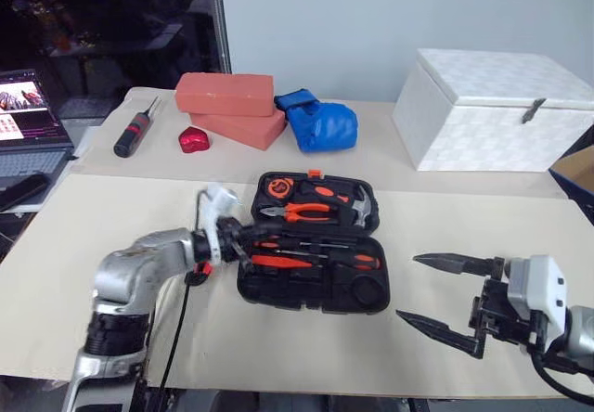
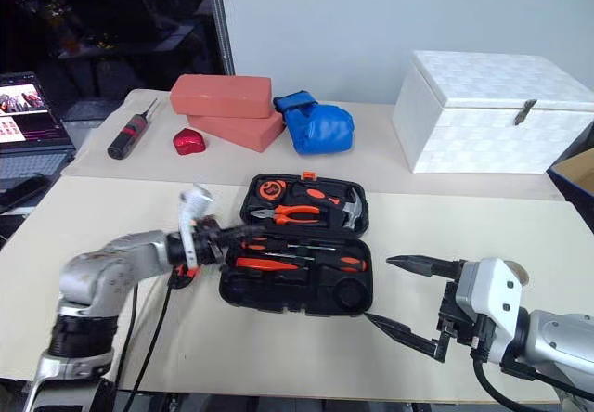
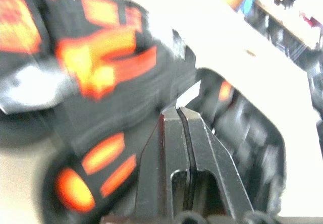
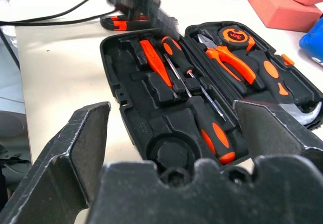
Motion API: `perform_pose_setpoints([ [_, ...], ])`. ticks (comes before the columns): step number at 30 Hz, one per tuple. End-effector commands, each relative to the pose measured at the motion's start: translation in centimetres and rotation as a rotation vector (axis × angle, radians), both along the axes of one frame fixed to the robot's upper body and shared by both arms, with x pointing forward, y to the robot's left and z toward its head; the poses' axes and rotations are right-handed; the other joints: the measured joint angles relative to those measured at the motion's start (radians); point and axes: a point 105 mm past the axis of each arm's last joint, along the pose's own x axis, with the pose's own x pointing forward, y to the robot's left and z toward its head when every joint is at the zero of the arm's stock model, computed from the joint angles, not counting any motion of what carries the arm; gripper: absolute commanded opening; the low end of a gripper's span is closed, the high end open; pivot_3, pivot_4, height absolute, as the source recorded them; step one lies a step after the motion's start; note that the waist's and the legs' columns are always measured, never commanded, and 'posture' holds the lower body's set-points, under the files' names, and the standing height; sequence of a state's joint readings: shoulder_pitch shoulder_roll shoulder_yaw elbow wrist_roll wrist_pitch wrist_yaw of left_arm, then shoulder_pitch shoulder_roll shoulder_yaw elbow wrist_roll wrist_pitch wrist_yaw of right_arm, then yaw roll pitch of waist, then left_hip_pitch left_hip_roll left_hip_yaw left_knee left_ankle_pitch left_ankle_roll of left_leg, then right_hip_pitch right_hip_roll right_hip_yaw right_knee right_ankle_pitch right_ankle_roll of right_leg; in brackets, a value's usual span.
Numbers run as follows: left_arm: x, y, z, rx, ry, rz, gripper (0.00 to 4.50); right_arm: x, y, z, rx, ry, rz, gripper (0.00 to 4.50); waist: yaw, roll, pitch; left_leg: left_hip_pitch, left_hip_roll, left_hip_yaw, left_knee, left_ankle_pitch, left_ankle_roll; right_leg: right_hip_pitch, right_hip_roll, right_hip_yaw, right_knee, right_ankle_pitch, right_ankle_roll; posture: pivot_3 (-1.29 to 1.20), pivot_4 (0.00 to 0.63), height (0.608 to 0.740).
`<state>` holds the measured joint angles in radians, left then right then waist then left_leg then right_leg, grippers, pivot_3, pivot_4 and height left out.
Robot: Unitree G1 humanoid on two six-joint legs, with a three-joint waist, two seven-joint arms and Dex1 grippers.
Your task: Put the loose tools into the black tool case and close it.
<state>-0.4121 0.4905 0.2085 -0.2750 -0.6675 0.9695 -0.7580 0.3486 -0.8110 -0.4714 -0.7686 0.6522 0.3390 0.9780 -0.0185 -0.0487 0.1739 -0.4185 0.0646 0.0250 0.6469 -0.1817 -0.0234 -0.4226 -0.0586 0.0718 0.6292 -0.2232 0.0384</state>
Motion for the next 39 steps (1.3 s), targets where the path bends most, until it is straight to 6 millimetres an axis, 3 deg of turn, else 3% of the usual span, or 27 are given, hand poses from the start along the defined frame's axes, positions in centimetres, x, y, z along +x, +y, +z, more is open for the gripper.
perform_pose_setpoints([
  [1,-0.1,3.9,1.3,0.032,-0.067,0.237,1.49,0.2,0.7,0.5,0.036,-0.024,0.050,4.50,-0.003,0.000,0.000,0.001,0.000,0.000,0.000,0.000,0.000,0.000,0.000,0.000,0.000,0.000,0.000,0.00,0.150,0.736],
  [3,-0.3,6.3,0.8,0.106,-0.083,0.394,2.25,0.7,0.9,0.4,0.044,-0.025,0.070,4.50,-0.003,0.000,0.000,0.001,0.000,0.000,0.000,0.000,0.000,0.001,0.000,0.000,0.000,0.000,0.000,0.00,0.150,0.736],
  [5,-0.5,7.5,-0.4,0.192,-0.069,0.490,3.02,1.0,1.0,0.4,0.048,-0.026,0.084,4.50,-0.001,-0.001,0.000,0.002,0.000,0.000,-0.001,0.000,0.000,0.001,0.000,0.000,0.000,0.000,0.000,0.00,0.150,0.736],
  [9,-1.4,7.4,-3.1,0.318,-0.023,0.556,4.35,1.7,1.1,0.4,0.048,-0.029,0.110,4.50,0.008,-0.001,0.000,0.002,-0.001,0.000,0.000,0.000,-0.001,0.001,-0.001,0.000,-0.001,0.000,0.000,0.00,0.150,0.736],
  [10,-1.6,7.0,-3.6,0.332,-0.013,0.557,4.47,1.8,1.1,0.5,0.049,-0.030,0.114,4.50,0.009,-0.001,0.001,0.002,-0.001,0.000,0.000,0.000,-0.001,0.002,-0.001,0.000,-0.001,0.000,0.000,0.00,0.150,0.736],
  [13,-1.9,5.7,-5.4,0.363,0.045,0.548,4.47,2.0,1.1,0.6,0.044,-0.031,0.125,4.50,0.011,-0.002,0.001,0.001,-0.002,0.000,0.000,-0.001,-0.002,0.002,-0.002,0.000,-0.002,0.000,0.000,0.00,0.150,0.736],
  [16,-1.8,6.2,-7.0,0.421,0.109,0.612,4.47,2.0,1.0,0.6,0.035,-0.033,0.129,4.50,0.007,-0.001,0.001,-0.001,-0.001,0.000,0.000,0.000,-0.001,0.000,-0.001,0.000,-0.002,0.000,0.000,0.00,0.150,0.736],
  [17,-1.7,6.5,-7.3,0.431,0.118,0.635,4.05,1.9,1.0,0.7,0.034,-0.036,0.130,4.50,0.006,-0.001,0.001,-0.001,-0.001,0.000,0.000,0.000,-0.001,0.000,-0.001,0.000,-0.002,0.000,0.000,0.00,0.150,0.736],
  [19,-1.7,6.5,-7.6,0.438,0.121,0.649,3.71,1.8,0.9,0.9,0.037,-0.044,0.133,4.50,0.002,-0.001,0.000,-0.001,0.000,0.000,-0.001,0.000,0.000,-0.001,0.000,0.000,-0.001,0.000,0.000,0.00,0.150,0.736],
  [24,-1.8,6.4,-7.4,0.413,0.083,0.637,1.89,1.4,1.0,1.4,0.051,-0.061,0.144,4.50,0.003,-0.001,0.000,0.000,0.000,0.000,-0.001,0.000,0.000,0.000,0.000,0.000,-0.001,0.000,0.000,0.00,0.150,0.736],
  [27,-1.5,5.9,-4.2,0.295,-0.065,0.570,1.74,1.2,0.9,1.3,0.051,-0.062,0.136,4.50,0.004,-0.001,0.001,0.000,-0.001,0.000,-0.001,0.000,-0.001,0.000,0.000,0.000,-0.001,0.000,0.000,0.00,0.150,0.736],
  [29,-1.8,5.5,-1.7,0.220,-0.137,0.424,1.74,0.9,0.7,1.4,0.052,-0.062,0.124,4.50,0.005,-0.001,0.001,-0.001,-0.001,0.000,-0.001,0.000,-0.001,-0.001,0.000,0.000,-0.001,0.000,0.000,0.00,0.150,0.736],
  [31,-2.8,4.1,-0.2,0.268,-0.209,0.170,1.74,0.6,0.1,1.3,0.048,-0.050,0.104,4.50,0.008,-0.001,0.001,-0.002,0.000,0.000,-0.001,0.000,-0.001,-0.002,0.000,0.000,-0.001,0.000,-0.001,0.00,0.150,0.736],
  [34,-4.9,1.4,-0.1,0.384,-0.257,-0.253,1.74,-0.1,-0.8,1.1,0.033,-0.021,0.079,4.50,0.013,0.000,0.001,-0.002,0.000,0.000,-0.001,-0.002,-0.004,-0.002,0.000,-0.001,-0.001,-0.001,-0.002,0.00,0.150,0.736],
  [39,-5.2,-1.9,-1.6,0.512,-0.312,-0.631,1.74,-1.0,-1.8,1.1,-0.002,-0.006,0.047,4.50,0.018,0.004,-0.001,-0.003,-0.003,0.002,-0.001,-0.003,-0.006,0.000,-0.003,0.002,-0.007,-0.001,-0.001,0.00,0.150,0.736],
])
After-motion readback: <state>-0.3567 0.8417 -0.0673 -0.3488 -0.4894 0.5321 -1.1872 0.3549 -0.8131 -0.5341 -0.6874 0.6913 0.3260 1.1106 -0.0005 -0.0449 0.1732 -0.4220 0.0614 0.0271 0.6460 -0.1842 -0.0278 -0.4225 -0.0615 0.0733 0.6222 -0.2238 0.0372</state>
